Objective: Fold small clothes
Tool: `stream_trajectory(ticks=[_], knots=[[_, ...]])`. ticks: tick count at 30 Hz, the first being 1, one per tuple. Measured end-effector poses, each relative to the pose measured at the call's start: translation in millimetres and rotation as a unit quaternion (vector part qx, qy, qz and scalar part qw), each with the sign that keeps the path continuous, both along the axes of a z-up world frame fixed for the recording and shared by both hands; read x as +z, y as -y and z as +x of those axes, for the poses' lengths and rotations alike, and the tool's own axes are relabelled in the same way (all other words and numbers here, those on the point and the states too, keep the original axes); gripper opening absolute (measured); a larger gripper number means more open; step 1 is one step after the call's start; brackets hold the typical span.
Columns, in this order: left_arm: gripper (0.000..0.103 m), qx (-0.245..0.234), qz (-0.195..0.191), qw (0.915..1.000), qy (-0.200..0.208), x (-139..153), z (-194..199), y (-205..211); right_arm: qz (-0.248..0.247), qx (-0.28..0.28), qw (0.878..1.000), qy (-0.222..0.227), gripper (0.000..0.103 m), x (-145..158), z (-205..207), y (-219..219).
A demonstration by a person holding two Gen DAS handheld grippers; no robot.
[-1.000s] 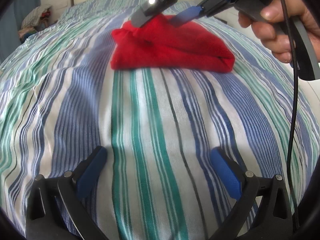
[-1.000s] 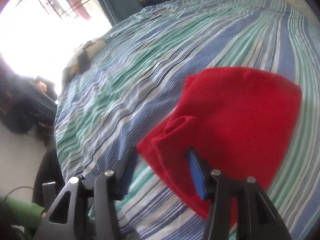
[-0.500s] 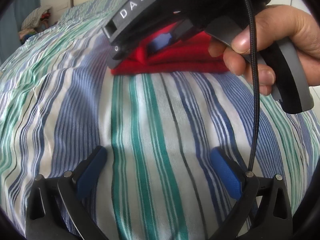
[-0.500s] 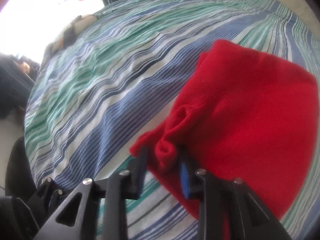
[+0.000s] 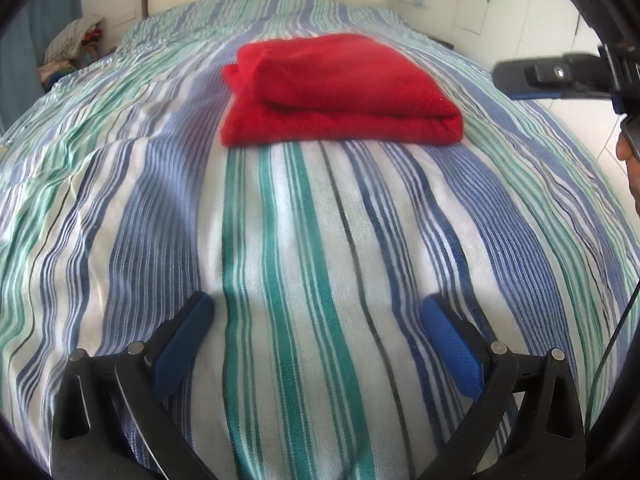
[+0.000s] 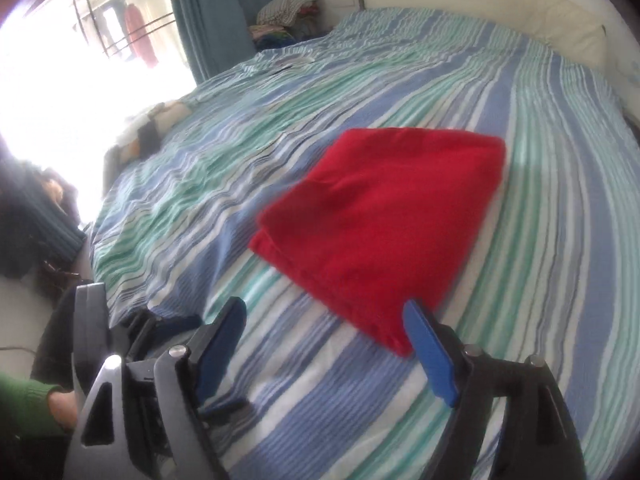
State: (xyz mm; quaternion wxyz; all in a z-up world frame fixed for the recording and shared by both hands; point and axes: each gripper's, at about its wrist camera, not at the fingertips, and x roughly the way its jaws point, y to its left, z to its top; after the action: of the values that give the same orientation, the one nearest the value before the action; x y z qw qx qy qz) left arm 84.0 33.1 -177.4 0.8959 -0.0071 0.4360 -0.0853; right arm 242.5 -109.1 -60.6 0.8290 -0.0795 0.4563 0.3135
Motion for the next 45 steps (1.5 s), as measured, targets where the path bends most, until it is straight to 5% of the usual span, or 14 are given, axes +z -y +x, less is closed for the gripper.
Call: stream_trajectory(ticks=[7,12,21,37,45], knots=[[0.103,0.001,0.003,1.0000,0.002,-0.3,-2.0,1.6,-0.091,-0.093,0.991,-0.004,0.080,-44.2,-29.7,91.0],[0.103,0.001,0.005,1.0000,0.006,-0.9,-3.5,2.8,-0.098,-0.134,0.986,-0.009,0.103,-76.0,-40.8,114.1],[0.103,0.002,0.009,0.9999,0.007,-1.5,-4.1,5.5,-0.072,-0.173,0.982,0.038,0.103,-90.5,-46.4,117.4],[0.103,0.002,0.009,0.9999,0.005,-2.6,-3.2,6.1,-0.070,-0.174,0.981,0.051,0.103,-92.9,-51.2,116.1],[0.103,0.006,0.000,0.9993,-0.036,-1.1,8.1,4.5,-0.068,-0.174,0.981,0.048,0.103,-92.6,-51.7,116.5]])
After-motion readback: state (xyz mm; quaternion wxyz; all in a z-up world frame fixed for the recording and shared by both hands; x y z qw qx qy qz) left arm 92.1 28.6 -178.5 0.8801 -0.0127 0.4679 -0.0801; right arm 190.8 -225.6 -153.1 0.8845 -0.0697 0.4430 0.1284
